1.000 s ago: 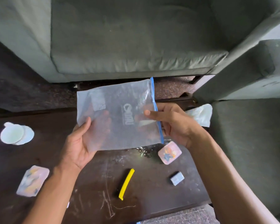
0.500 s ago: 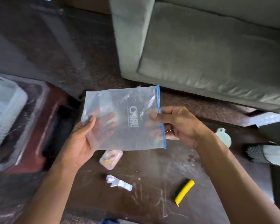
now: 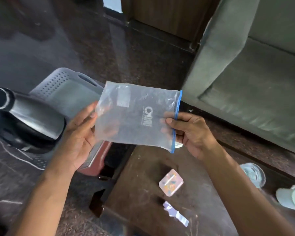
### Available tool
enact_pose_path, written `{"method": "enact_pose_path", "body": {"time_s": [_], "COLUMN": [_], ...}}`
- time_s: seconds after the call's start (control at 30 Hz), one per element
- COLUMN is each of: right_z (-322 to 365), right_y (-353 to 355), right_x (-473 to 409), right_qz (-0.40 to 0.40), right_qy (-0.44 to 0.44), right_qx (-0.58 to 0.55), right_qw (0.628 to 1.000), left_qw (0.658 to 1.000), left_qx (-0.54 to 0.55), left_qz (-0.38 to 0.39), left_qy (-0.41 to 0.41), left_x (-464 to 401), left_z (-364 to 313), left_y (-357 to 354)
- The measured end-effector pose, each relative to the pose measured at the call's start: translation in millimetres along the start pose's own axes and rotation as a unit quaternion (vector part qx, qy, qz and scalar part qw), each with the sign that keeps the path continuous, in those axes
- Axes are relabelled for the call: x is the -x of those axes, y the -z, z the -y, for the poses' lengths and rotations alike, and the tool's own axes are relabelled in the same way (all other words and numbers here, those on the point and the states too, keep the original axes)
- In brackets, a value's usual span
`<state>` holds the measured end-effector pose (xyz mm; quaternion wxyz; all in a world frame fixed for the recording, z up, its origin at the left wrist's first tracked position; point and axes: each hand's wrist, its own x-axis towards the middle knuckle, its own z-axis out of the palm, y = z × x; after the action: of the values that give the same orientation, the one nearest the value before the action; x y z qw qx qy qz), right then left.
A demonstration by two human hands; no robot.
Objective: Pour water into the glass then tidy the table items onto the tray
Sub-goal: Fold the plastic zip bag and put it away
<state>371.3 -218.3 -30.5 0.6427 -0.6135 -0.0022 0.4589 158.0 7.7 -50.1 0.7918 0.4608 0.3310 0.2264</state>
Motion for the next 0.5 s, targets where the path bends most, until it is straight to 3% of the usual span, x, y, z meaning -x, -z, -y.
{"method": "enact_pose_path", "body": {"time_s": [0.13,0.27,0.4,0.5], "right_z": [-9.8,-20.8,-32.0,-39.2], "right_y": [-60.9,-124.4,-184.9,-223.0], "right_x": [-32.0,-62.1,-88.7,-105.0], "right_qz": [-0.009,-0.039,-0.064,-0.083], "right_qy": [-0.011,-0.038,-0.056,-0.060], "right_qx": [-0.066,-0.116,-0.114,-0.098], "right_qw": [0.998,0.992,0.990,0.990], "left_qw": [0.991,0.955,0.880,0.852], "left_qx": [-0.103,-0.260,-0.431,-0.493], "left_qz": [-0.051,-0.062,-0.058,-0.057], "left_qy": [-0.065,-0.129,-0.192,-0.168], "left_x": [-23.1,-37.0,-44.3,-51.0], "left_z": [-38.8,-65.7,-77.2,-77.6], "left_y": [41.2,58.4,62.9,61.5]}}
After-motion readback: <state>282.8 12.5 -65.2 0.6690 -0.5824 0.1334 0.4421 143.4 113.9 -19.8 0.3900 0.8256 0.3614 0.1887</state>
